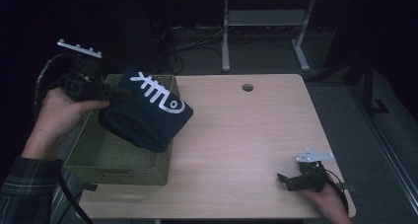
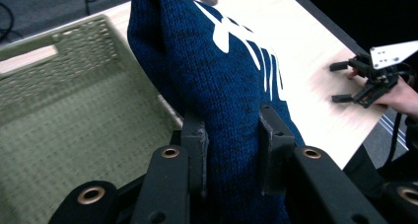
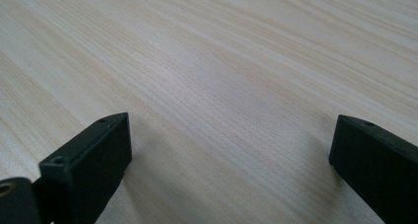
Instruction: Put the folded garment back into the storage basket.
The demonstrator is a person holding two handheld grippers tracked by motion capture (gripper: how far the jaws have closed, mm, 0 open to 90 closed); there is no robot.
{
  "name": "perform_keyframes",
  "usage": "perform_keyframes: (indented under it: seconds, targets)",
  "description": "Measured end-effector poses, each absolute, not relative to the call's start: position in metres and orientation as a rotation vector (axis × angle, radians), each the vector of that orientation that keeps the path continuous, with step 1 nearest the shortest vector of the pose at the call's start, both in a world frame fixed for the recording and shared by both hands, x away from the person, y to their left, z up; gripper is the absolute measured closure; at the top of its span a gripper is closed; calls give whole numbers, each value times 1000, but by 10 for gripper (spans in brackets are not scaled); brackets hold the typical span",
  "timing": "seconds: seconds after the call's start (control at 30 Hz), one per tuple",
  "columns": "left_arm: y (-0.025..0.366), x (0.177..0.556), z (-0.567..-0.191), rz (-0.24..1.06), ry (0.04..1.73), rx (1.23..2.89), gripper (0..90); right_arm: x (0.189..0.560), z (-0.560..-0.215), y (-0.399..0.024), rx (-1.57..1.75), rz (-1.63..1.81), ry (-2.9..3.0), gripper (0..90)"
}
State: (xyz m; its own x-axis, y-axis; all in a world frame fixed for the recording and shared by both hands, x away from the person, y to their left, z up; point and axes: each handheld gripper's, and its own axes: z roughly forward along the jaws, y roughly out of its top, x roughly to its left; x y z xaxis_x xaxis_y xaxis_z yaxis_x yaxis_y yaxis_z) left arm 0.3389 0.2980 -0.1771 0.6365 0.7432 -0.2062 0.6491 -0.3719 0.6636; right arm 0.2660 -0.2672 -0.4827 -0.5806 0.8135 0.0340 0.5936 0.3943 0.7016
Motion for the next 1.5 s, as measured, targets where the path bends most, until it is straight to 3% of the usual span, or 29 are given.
perform_keyframes:
  seconds: [0.6,1.5]
  targets:
    - [350,341,-190,191,1243,2050,704,266,-483,-267,1231,984,2335,22]
    - [377,345,-253,117,1400,1985,705,266,-483,-267,1233,985,2333,22]
